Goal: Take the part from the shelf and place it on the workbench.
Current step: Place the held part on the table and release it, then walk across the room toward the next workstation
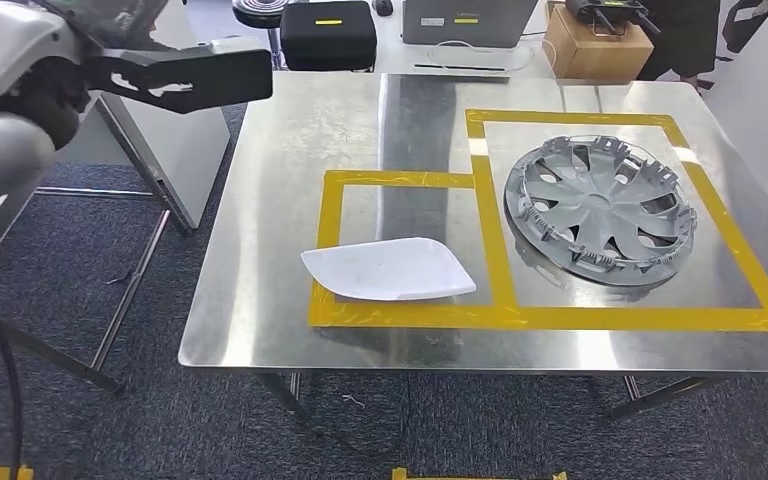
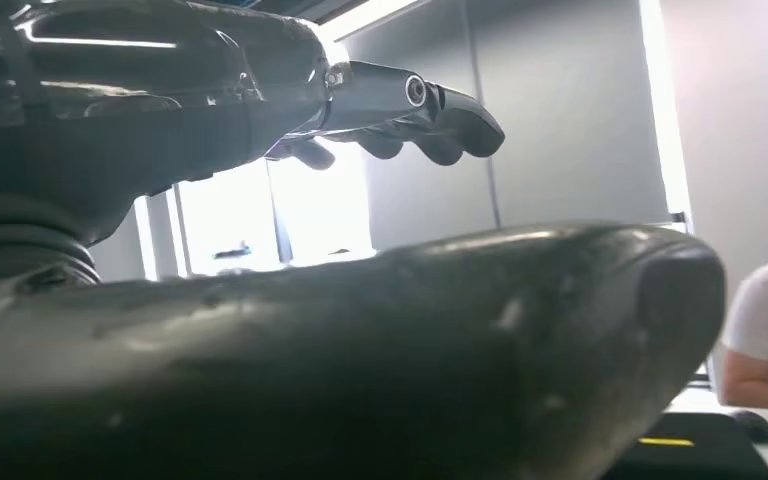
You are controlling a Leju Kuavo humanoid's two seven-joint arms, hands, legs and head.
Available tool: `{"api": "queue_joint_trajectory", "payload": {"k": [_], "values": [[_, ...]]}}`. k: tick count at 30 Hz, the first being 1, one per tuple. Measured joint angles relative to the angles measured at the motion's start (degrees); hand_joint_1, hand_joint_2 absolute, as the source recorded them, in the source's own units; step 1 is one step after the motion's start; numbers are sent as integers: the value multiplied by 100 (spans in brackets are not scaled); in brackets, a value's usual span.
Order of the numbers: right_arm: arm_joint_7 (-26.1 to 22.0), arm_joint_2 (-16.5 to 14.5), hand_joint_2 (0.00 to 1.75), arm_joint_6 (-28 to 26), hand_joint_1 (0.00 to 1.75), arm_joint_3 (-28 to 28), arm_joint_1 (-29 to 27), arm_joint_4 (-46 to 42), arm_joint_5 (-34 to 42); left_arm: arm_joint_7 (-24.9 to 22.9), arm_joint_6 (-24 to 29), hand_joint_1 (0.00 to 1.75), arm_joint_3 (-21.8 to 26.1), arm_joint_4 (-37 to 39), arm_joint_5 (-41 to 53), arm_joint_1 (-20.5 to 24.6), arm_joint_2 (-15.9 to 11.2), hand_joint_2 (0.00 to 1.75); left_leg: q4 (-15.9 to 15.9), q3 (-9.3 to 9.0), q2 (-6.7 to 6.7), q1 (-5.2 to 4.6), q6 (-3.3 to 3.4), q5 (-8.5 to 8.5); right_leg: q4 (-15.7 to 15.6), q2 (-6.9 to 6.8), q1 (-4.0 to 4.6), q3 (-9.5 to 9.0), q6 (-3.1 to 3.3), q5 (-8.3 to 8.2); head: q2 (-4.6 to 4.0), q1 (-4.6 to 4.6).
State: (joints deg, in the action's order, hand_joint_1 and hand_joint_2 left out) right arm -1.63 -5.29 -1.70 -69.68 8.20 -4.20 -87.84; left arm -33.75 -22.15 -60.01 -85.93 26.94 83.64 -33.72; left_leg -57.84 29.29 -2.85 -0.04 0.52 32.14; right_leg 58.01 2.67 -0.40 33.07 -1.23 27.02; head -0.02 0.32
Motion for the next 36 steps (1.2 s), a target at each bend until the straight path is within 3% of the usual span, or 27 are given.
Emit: {"api": "queue_joint_trajectory", "payload": {"k": [4, 7, 10, 12, 14, 15, 16, 18, 22, 28, 32, 36], "values": [[42, -1, 175, -5, 0, -91, -3, 0, 29, -371, 396, 0, 329, -427, -473, -406, -1029, 0, 29, -37, -51, -7, -1, 9, -2, 27, -14, -26, 8, 4, 0, 9], [93, -19, 175, -10, 0, -178, 3, 2, 43, -467, 1754, 0, 851, -554, -1308, -1594, -2055, 0, 100, -140, -157, -42, -8, 20, -5, 100, -51, -73, 29, 19, 0, 20], [170, -55, 175, -11, 0, -278, -22, 5, 40, -439, 3658, 0, 1536, -567, -2362, -3485, -3168, 0, 163, -241, -248, -71, -24, 41, -15, 183, -74, -109, 52, 39, 0, -4], [230, -74, 175, -15, 0, -360, -33, 6, 31, -290, 4899, 0, 2032, -535, -3125, -5097, -3793, 0, 186, -290, -268, -76, -35, 57, -24, 220, -77, -127, 66, 56, 0, -13], [270, -81, 175, -27, 0, -443, -39, 5, 19, -22, 5549, 0, 2660, -467, -3454, -6886, -4180, 0, 194, -332, -245, -75, -41, 69, -37, 243, -69, -138, 70, 69, 0, -32], [282, -81, 175, -39, 0, -484, -43, 6, 14, 102, 5532, 0, 3044, -437, -3356, -7670, -4227, 0, 194, -342, -211, -71, -42, 72, -45, 241, -62, -142, 68, 74, 0, -42], [293, -81, 175, -53, 0, -523, -45, 7, 7, 220, 5328, 0, 3455, -421, -3112, -8298, -4184, 0, 193, -344, -166, -67, -42, 73, -54, 226, -54, -148, 68, 77, 0, -45], [325, -81, 175, -79, 0, -589, -35, 7, -25, 486, 4728, 0, 4239, -403, -2537, -9109, -3910, 0, 194, -330, -75, -55, -41, 70, -69, 182, -45, -169, 69, 79, 0, -34], [363, -78, 175, -97, 0, -711, -22, 3, -133, 1102, 4011, 0, 5572, -242, -1895, -9856, -3062, 0, 196, -315, 18, -35, -42, 71, -91, 113, -38, -224, 75, 90, 0, -21], [239, -73, 175, -104, 0, -837, 6, 2, -199, 1577, 3778, 0, 6823, 259, -1745, -10148, -1864, 0, 197, -304, 112, -19, -39, 71, -125, -20, -13, -270, 85, 105, 0, -8], [216, -72, 175, -104, 0, -877, 50, 2, -216, 1881, 3797, 0, 7217, 742, -1746, -10147, -1184, 0, 197, -297, 137, -17, -38, 71, -142, -62, -11, -284, 79, 111, 0, 2], [309, -72, 175, -98, 0, -887, 81, 2, -216, 2396, 3773, 0, 7298, 1180, -1890, -10116, -576, 0, 197, -295, 153, -19, -37, 71, -149, -72, -10, -286, 77, 112, 0, 3]]}}
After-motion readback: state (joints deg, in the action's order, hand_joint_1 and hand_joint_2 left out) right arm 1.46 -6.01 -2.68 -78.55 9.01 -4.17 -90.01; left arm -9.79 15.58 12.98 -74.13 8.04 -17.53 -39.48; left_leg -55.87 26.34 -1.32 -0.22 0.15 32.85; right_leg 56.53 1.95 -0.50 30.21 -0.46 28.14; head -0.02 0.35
